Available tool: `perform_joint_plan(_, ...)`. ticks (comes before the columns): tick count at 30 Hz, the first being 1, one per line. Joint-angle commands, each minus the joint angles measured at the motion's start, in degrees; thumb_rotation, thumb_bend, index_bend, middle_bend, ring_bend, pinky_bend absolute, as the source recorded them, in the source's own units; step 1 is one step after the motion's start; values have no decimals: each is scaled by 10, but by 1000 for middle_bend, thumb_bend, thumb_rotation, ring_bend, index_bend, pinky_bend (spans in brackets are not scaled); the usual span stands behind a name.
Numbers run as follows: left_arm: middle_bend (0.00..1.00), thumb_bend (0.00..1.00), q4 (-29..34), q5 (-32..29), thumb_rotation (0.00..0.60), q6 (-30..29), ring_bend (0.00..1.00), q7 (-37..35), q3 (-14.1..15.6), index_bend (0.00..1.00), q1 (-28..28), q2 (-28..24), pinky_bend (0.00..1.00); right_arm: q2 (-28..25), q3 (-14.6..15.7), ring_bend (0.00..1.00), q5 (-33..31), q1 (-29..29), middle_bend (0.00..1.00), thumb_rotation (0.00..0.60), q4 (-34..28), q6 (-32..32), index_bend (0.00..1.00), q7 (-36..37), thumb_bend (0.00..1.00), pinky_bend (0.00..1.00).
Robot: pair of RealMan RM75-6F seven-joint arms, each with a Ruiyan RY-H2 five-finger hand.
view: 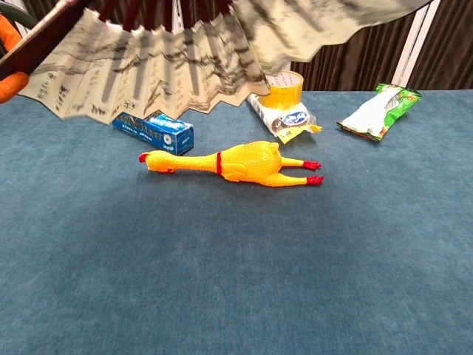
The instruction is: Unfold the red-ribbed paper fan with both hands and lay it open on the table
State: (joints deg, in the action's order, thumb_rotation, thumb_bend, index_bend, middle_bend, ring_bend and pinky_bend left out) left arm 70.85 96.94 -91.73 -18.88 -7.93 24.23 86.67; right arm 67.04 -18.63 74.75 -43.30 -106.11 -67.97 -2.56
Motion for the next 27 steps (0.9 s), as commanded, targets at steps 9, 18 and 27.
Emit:
perform_joint_plan(9,238,584,-61,22,600,-37,0,51,0,634,6,29,164,-5,22,277,21,27,150,600,56,-3,764,40,466,213)
perform_joint_plan(18,236,584,-89,26,600,-50,0,96,-5,615,15,49,164,12,34,277,27,45,151,600,108,-11,764,70,467,213)
perform_joint_plan(27,148,576,-86,32,600,-53,0,121,4,391,20,55,160,20,62,266,51,54,150,600,149,6,593,77,466,213)
